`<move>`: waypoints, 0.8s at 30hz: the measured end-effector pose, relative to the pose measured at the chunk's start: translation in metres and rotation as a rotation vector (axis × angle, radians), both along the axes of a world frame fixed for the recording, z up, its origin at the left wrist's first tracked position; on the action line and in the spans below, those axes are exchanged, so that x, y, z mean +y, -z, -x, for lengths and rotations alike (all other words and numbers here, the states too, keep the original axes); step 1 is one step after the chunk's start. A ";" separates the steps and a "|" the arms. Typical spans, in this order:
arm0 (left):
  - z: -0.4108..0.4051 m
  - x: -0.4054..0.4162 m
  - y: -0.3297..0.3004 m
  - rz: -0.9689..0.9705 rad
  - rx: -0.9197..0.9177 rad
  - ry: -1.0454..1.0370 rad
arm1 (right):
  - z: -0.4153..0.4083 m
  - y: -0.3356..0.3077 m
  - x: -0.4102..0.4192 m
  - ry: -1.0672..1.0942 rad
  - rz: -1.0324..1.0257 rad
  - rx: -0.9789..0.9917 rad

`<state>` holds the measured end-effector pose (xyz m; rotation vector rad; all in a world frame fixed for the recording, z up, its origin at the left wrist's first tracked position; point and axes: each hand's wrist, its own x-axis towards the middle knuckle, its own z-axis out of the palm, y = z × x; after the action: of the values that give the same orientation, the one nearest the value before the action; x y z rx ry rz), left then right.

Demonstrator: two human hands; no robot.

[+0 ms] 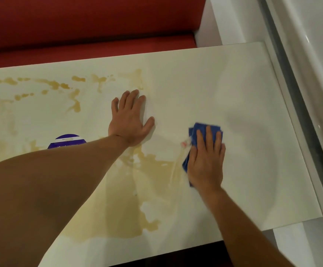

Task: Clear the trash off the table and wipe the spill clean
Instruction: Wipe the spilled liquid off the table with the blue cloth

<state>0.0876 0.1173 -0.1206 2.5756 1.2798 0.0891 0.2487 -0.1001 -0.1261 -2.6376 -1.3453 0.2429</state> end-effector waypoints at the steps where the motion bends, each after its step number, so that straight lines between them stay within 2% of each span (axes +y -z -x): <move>1: 0.000 0.000 0.000 0.001 -0.005 -0.002 | -0.016 0.002 0.019 0.027 -0.010 -0.002; 4: 0.001 0.001 -0.001 0.002 -0.011 -0.005 | -0.052 0.004 0.061 0.107 -0.014 0.013; 7: 0.001 0.001 -0.001 0.002 -0.007 0.001 | -0.054 0.006 0.064 0.105 -0.020 -0.008; 17: 0.001 0.001 -0.006 0.008 0.029 -0.005 | 0.075 -0.002 -0.068 -0.078 0.025 0.016; 24: 0.000 0.001 -0.005 0.017 0.043 -0.004 | 0.039 -0.006 -0.006 -0.084 0.048 0.031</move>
<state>0.0879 0.1186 -0.1160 2.5741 1.2947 0.0232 0.2101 -0.1066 -0.1201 -2.6072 -1.4597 0.3303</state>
